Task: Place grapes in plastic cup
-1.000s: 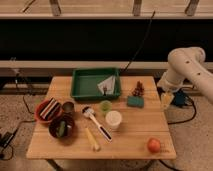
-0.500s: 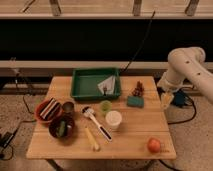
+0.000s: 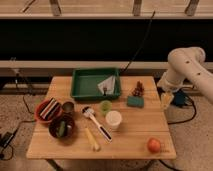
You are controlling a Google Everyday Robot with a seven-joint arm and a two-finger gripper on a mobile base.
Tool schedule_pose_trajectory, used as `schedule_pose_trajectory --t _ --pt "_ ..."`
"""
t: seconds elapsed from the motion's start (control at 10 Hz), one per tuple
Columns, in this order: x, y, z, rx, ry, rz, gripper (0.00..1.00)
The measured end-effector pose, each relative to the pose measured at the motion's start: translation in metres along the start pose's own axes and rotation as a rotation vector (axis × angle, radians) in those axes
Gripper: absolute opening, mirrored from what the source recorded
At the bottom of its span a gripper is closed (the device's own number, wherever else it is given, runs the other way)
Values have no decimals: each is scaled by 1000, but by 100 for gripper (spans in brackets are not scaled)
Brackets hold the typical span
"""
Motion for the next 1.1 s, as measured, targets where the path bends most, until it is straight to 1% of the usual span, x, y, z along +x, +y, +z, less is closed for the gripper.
schedule_pose_trajectory --t 0.2,0.3,0.4,0.6,0.7,0.9,1.0,1.1 --pt "7 -10 7 18 -17 -6 80" --pt "12 -22 12 33 -29 -11 80" --pt "12 -43 19 49 -49 -25 80" --pt "8 -75 29 71 -69 -53 80" --pt "3 -101 39 87 -80 -84 80" --pt "-5 -125 52 106 -78 -125 80" --pt "-12 -136 67 126 -69 -162 80" --pt "-17 -142 77 146 -63 -186 80"
